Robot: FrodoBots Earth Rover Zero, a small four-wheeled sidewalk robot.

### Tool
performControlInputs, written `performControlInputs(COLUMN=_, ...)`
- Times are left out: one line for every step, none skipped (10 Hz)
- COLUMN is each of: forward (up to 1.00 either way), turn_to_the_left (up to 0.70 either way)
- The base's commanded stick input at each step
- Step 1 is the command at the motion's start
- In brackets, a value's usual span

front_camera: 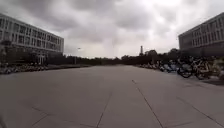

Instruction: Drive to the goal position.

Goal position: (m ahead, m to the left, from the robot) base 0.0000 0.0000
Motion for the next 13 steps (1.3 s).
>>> performControlInputs(forward=0.05, turn_to_the_left=0.00)
performControlInputs(forward=0.05, turn_to_the_left=0.00)
performControlInputs(forward=0.05, turn_to_the_left=0.00)
performControlInputs(forward=0.05, turn_to_the_left=0.00)
performControlInputs(forward=0.05, turn_to_the_left=0.00)
performControlInputs(forward=0.05, turn_to_the_left=0.00)
performControlInputs(forward=0.05, turn_to_the_left=0.00)
performControlInputs(forward=0.05, turn_to_the_left=0.00)
performControlInputs(forward=0.05, turn_to_the_left=0.00)
performControlInputs(forward=0.05, turn_to_the_left=0.00)
performControlInputs(forward=0.05, turn_to_the_left=0.00)
performControlInputs(forward=0.05, turn_to_the_left=0.00)
performControlInputs(forward=0.05, turn_to_the_left=0.00)
